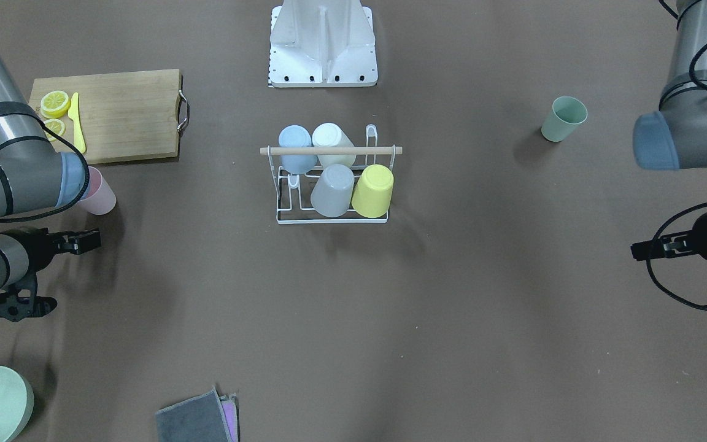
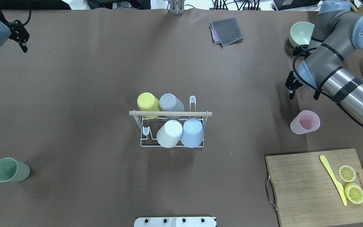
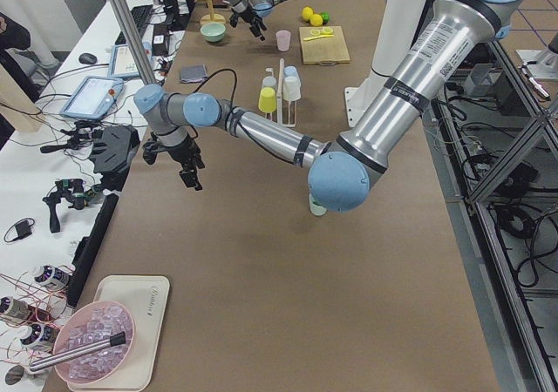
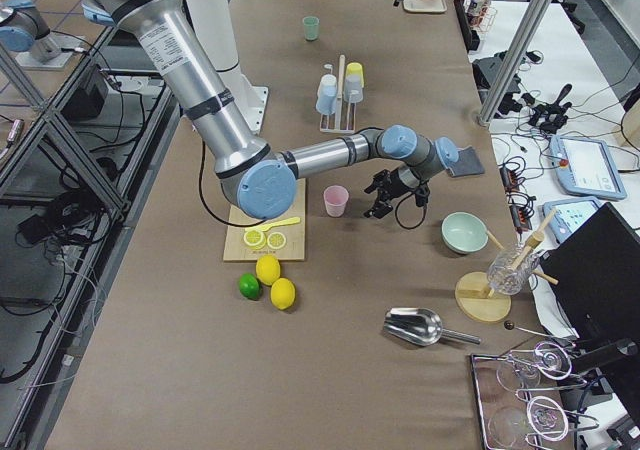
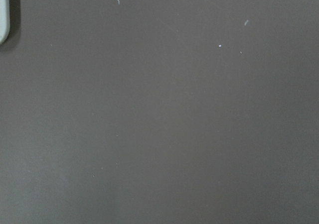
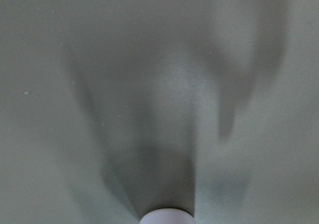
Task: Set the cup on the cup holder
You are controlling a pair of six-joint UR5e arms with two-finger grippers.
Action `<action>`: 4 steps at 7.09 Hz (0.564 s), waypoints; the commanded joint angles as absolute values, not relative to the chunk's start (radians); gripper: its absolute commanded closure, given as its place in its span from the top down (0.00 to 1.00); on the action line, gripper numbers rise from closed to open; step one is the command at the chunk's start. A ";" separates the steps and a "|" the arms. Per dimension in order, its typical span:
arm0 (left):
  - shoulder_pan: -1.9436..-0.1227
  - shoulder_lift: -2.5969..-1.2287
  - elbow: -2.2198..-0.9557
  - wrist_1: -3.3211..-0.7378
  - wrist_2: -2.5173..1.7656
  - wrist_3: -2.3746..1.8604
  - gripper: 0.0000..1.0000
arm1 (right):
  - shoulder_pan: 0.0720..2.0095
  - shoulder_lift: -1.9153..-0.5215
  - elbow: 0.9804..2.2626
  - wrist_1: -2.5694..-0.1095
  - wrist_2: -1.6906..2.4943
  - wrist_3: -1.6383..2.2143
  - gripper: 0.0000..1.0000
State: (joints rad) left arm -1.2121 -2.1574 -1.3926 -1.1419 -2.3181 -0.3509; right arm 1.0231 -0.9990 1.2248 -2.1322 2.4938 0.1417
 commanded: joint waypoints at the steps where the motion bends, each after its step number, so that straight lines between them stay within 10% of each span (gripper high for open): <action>1: -1.116 -2.149 -1.410 -1.073 -2.310 -0.345 0.98 | 0.994 -0.999 1.215 -2.182 2.511 0.060 0.99; 4: -1.026 -2.102 -1.428 -1.059 -2.313 -0.348 0.98 | 0.974 -1.000 1.190 -2.200 2.519 0.046 0.99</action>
